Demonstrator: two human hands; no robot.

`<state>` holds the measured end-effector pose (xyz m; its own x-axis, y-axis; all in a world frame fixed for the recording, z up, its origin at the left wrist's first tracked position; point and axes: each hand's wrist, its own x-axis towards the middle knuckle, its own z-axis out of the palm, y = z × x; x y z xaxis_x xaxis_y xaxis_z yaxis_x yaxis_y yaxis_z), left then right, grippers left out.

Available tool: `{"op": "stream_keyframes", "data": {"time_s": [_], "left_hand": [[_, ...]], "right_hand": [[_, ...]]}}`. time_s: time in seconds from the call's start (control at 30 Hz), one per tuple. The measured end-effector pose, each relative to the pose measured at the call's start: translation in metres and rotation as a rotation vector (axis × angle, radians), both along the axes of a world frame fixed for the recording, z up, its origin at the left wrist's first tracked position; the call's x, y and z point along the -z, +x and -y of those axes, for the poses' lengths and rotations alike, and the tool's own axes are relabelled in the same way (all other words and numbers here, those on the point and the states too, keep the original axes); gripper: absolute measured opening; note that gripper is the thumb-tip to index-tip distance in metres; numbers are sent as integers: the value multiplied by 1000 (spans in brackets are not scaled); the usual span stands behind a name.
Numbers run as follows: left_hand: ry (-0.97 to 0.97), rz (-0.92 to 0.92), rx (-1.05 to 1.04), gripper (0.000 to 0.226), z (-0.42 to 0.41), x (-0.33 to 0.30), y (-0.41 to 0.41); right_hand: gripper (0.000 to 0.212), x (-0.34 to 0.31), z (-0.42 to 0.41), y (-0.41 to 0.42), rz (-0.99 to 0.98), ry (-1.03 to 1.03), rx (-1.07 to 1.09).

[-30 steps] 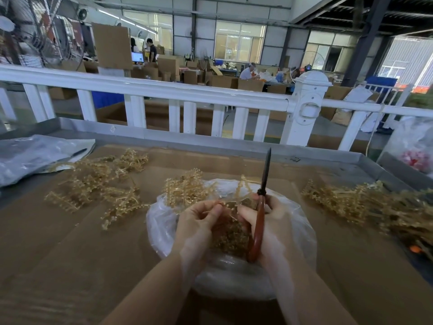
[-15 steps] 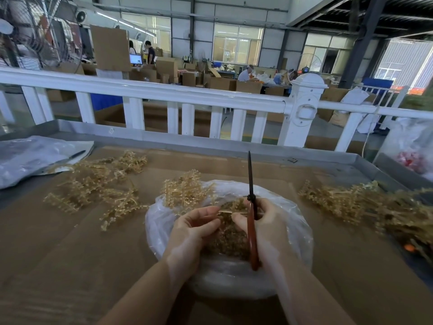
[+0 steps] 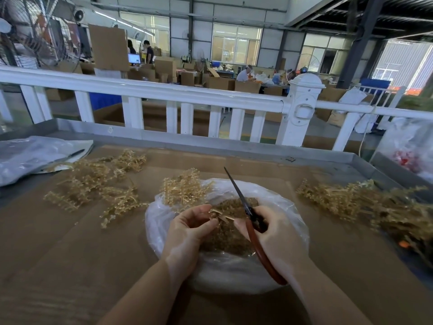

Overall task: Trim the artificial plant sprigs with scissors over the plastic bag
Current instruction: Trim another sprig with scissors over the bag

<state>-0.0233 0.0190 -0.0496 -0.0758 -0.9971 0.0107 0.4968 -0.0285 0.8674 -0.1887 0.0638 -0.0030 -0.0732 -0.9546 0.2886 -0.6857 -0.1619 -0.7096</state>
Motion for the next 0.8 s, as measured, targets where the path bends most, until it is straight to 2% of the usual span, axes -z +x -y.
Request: {"op": "stream_keyframes", "data": {"time_s": [0.1,0.23,0.43,0.8], "left_hand": [[-20,51,-30,35,1,2,0],[-43,76,-55,34,2,5,0],[-54,12,-75,38,2,4,-1],[-34,-61,-39,28,-3,-1,0]], "right_hand": [[17,8,-7,-1,-47,-4,32],[18,18,-12,6,-132,-128,68],[48,34,-20,11,-273,-179,47],[52,40,-18,12,-355,-159,72]]}}
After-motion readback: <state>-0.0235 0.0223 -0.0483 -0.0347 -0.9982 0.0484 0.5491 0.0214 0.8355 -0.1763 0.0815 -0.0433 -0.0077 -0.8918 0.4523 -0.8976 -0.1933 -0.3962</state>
